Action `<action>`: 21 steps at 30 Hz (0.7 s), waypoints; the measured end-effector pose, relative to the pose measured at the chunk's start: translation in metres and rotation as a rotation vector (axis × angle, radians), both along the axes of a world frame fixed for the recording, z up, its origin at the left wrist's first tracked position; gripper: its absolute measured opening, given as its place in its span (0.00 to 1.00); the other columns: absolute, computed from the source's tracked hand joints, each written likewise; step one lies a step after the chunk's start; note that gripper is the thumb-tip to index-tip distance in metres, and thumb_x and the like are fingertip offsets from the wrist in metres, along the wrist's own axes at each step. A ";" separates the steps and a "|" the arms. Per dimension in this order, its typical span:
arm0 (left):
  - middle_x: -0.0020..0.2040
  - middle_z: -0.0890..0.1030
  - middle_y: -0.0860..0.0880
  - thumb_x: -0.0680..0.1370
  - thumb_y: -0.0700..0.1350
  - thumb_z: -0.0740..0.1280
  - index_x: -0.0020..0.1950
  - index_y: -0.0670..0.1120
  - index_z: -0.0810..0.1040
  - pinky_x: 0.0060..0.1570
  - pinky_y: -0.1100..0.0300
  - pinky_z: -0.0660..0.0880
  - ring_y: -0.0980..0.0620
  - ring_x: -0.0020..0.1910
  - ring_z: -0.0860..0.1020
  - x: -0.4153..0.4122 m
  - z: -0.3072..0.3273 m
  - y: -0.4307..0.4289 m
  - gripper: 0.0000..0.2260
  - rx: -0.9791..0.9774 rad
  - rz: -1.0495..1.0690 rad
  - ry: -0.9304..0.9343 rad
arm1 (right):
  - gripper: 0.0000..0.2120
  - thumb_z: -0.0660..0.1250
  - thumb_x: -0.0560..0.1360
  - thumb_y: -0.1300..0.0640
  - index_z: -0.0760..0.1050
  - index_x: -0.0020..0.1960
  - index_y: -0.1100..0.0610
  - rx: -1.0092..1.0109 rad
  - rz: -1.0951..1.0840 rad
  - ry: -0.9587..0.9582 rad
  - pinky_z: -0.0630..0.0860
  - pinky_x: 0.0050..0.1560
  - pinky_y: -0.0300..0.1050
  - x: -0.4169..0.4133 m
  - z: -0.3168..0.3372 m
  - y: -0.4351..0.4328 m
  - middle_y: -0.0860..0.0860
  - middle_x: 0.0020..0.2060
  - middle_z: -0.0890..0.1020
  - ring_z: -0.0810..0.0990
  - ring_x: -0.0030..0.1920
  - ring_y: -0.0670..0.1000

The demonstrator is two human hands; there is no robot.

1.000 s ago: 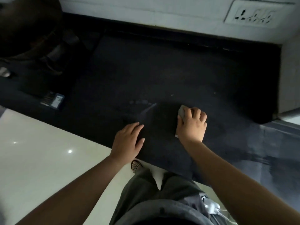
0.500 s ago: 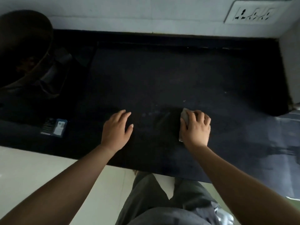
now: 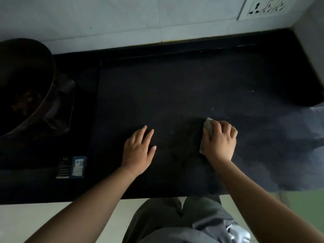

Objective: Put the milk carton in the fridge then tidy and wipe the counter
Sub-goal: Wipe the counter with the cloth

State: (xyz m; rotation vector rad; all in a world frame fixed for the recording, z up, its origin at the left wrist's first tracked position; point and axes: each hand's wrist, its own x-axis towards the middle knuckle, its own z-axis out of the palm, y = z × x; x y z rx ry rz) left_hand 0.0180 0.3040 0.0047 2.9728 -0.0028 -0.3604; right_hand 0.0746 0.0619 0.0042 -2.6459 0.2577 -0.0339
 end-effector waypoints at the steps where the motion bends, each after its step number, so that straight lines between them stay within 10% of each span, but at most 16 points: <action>1: 0.75 0.61 0.44 0.76 0.58 0.47 0.73 0.49 0.61 0.65 0.47 0.65 0.44 0.72 0.63 -0.001 -0.001 0.001 0.28 -0.003 -0.010 0.000 | 0.18 0.62 0.76 0.50 0.70 0.63 0.54 0.002 -0.012 0.014 0.66 0.58 0.57 0.007 0.002 0.010 0.57 0.62 0.71 0.63 0.64 0.61; 9: 0.76 0.59 0.44 0.78 0.56 0.49 0.74 0.49 0.59 0.67 0.44 0.64 0.44 0.73 0.60 -0.007 -0.010 0.004 0.26 -0.058 -0.013 -0.024 | 0.19 0.61 0.75 0.47 0.71 0.63 0.51 -0.066 0.441 -0.079 0.73 0.52 0.52 -0.040 -0.001 0.031 0.54 0.58 0.75 0.68 0.58 0.55; 21: 0.75 0.60 0.44 0.78 0.57 0.51 0.73 0.49 0.59 0.67 0.45 0.64 0.44 0.73 0.61 -0.007 -0.013 0.008 0.26 -0.054 -0.036 -0.048 | 0.19 0.60 0.76 0.47 0.68 0.64 0.52 -0.059 0.159 0.019 0.67 0.58 0.56 0.032 0.001 0.069 0.55 0.64 0.69 0.62 0.65 0.59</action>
